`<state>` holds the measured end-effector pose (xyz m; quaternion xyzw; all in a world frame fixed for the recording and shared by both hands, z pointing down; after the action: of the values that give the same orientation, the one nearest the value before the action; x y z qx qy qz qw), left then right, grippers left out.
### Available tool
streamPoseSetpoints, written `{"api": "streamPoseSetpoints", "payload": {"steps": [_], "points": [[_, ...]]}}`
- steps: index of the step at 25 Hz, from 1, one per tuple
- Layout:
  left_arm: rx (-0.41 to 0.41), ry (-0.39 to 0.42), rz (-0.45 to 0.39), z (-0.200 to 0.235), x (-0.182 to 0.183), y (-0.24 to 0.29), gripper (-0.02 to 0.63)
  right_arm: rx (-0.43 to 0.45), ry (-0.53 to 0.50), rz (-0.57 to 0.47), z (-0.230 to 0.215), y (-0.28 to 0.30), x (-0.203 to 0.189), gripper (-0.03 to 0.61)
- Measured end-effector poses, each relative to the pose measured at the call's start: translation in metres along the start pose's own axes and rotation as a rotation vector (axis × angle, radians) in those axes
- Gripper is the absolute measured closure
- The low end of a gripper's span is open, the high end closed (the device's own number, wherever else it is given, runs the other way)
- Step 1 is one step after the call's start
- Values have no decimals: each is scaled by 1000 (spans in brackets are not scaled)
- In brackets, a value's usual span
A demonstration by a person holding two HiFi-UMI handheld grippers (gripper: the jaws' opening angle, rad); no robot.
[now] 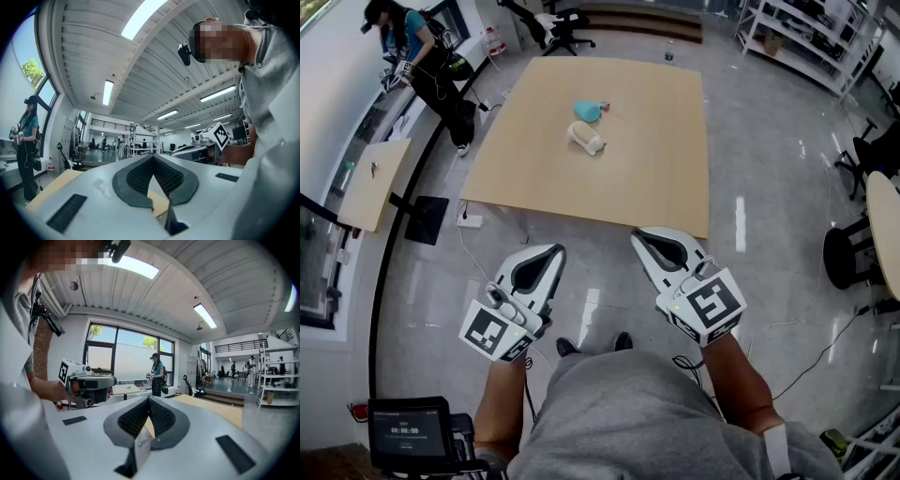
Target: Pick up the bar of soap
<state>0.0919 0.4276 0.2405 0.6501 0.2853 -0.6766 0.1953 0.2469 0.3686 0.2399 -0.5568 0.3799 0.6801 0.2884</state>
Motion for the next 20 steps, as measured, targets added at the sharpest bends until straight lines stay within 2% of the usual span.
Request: {"api": "streamPoseSetpoints", "payload": {"steps": [14, 20], "points": [[19, -7, -2, -14, 0, -36, 609, 13, 13, 21, 31, -8, -4, 572], [18, -4, -9, -1, 6, -56, 609, 11, 66, -3, 48, 4, 3, 571]]}}
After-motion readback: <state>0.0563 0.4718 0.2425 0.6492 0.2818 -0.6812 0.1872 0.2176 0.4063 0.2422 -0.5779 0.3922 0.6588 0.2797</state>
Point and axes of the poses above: the fingertips, and each gripper's own axes: y forward along the fingers, z to its left, x out of its top, the point moved 4 cm from there along -y, backward along the fingers, and after that the axes turned 4 degrees about -x, right-handed, at the moved point
